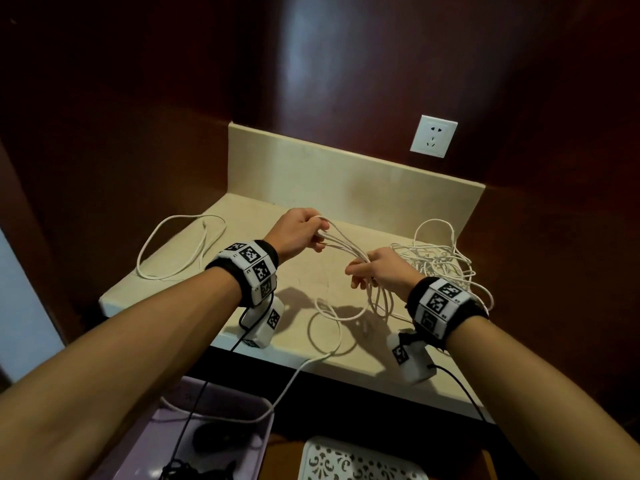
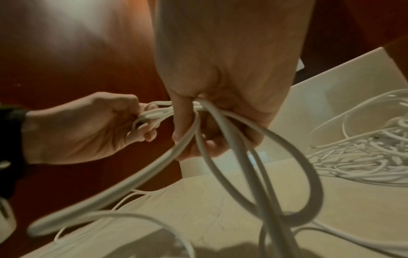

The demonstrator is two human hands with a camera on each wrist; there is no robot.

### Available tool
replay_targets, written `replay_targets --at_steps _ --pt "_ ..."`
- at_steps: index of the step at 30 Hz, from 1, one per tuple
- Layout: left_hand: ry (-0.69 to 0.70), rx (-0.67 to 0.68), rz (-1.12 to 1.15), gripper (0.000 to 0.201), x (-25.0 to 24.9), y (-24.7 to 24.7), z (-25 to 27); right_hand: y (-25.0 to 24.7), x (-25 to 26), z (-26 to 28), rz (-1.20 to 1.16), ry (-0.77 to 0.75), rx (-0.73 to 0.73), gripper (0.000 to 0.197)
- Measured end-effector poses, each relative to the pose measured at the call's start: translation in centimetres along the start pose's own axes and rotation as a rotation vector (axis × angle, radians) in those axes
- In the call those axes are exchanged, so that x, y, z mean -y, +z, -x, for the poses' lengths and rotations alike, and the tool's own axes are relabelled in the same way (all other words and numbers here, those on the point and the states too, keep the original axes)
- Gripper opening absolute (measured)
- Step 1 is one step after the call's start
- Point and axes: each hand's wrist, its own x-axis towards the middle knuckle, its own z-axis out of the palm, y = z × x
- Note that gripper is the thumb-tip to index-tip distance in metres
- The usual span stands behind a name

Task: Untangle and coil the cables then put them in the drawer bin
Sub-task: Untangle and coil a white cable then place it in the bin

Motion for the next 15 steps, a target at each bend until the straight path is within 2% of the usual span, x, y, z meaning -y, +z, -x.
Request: replay_targets --at_steps 5,12,14,15 --pt "0.002 -0.009 -0.073 0.021 0.9 -0.4 -0.4 -1.0 -0.5 0.2 -0.156 0.039 0.033 0.015" --pt "0.013 0.084 -0.224 0.029 0.7 -0.1 -0.3 -1.3 0.1 0.3 0.162 -0.003 -0.08 0.025" --pt "0.037 0.116 -0.399 0.039 0.4 -0.1 -0.1 -1.4 0.3 0.4 0.226 -0.024 -0.087 0.024" --pt "0.077 0.126 -0.567 0.047 0.2 0.0 -0.1 -1.5 0.5 0.4 0.252 -0.04 -0.093 0.023"
